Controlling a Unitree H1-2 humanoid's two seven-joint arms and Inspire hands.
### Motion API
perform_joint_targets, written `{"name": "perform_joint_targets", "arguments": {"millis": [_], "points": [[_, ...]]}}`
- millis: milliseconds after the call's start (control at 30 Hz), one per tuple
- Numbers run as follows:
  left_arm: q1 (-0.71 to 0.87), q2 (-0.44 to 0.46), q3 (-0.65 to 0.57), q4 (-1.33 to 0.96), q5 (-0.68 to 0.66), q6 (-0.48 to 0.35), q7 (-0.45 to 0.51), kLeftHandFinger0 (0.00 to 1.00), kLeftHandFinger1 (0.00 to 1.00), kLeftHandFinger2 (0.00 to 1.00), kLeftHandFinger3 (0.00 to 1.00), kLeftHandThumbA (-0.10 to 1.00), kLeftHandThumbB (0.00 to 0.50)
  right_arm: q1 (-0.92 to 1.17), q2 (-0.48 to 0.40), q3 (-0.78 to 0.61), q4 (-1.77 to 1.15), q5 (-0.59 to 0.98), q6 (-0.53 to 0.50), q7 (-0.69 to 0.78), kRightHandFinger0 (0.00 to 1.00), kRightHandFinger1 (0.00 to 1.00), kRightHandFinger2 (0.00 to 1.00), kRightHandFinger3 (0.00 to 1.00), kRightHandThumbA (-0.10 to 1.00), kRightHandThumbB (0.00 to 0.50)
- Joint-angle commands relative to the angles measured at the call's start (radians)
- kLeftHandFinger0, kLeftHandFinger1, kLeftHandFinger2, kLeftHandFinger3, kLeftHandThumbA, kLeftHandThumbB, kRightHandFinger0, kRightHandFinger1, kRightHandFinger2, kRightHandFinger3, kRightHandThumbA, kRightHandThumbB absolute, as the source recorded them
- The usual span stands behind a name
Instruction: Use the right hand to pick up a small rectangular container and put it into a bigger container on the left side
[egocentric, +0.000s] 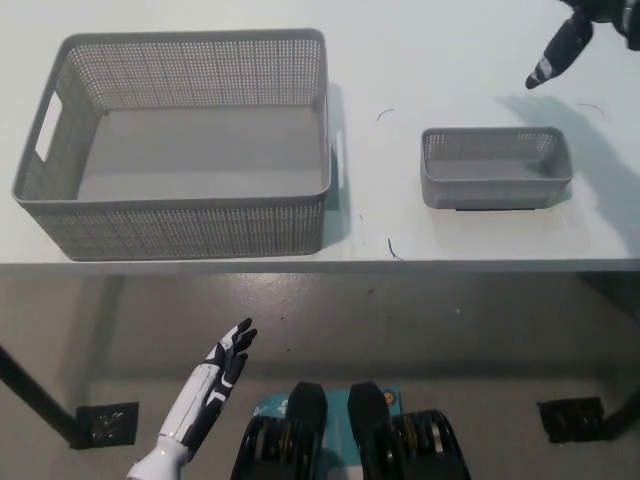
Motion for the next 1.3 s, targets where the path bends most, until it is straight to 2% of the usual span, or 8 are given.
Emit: {"name": "perform_joint_targets", "arguments": {"millis": [0,100,233,433,533,633,967,1267], "points": [[-0.036,0.037,0.014,-0.028,0.004,-0.046,-0.022,1.0,1.0,1.0,1.0,1.0,0.288,-0.305,0.095,0.084,0.283,-0.107,-0.005,0.156,1.0,1.0,1.0,1.0,1.0,0.372],[-0.031,0.038,0.013,-0.03,0.002,-0.047,-0.025,1.0,1.0,1.0,1.0,1.0,0.29,-0.316,0.141,0.102,0.365,-0.108,0.026,0.145,1.0,1.0,1.0,1.0,1.0,0.396],[-0.03,0.039,0.011,-0.033,0.004,-0.046,-0.029,1.0,1.0,1.0,1.0,1.0,0.291,-0.324,0.189,0.143,0.484,-0.121,-0.067,0.117,1.0,1.0,1.0,1.0,1.0,0.379],[-0.029,0.037,0.008,-0.033,0.008,-0.041,-0.031,1.0,1.0,1.0,1.0,1.0,0.3,-0.324,0.242,0.123,0.614,-0.086,-0.128,0.138,1.0,1.0,1.0,1.0,1.0,0.268],[-0.032,0.038,0.008,-0.031,0.01,-0.041,-0.029,1.0,1.0,1.0,1.0,1.0,0.3,-0.315,0.258,0.114,0.645,-0.086,-0.124,0.126,1.0,1.0,1.0,1.0,1.0,0.286],[-0.035,0.039,0.007,-0.03,0.007,-0.043,-0.032,1.0,1.0,1.0,1.0,1.0,0.3,-0.292,0.274,0.105,0.67,-0.087,-0.072,0.109,1.0,1.0,1.0,1.0,1.0,0.374],[-0.041,0.038,0.009,-0.036,-0.003,-0.046,-0.041,1.0,1.0,1.0,1.0,1.0,0.291,-0.234,0.275,0.103,0.685,-0.105,-0.072,0.056,1.0,1.0,1.0,1.0,1.0,0.396],[-0.047,0.037,0.011,-0.034,0.0,-0.042,-0.044,1.0,1.0,1.0,1.0,1.0,0.309,-0.156,0.272,0.066,0.691,-0.078,-0.089,0.002,1.0,1.0,1.0,1.0,1.0,0.341]]}}
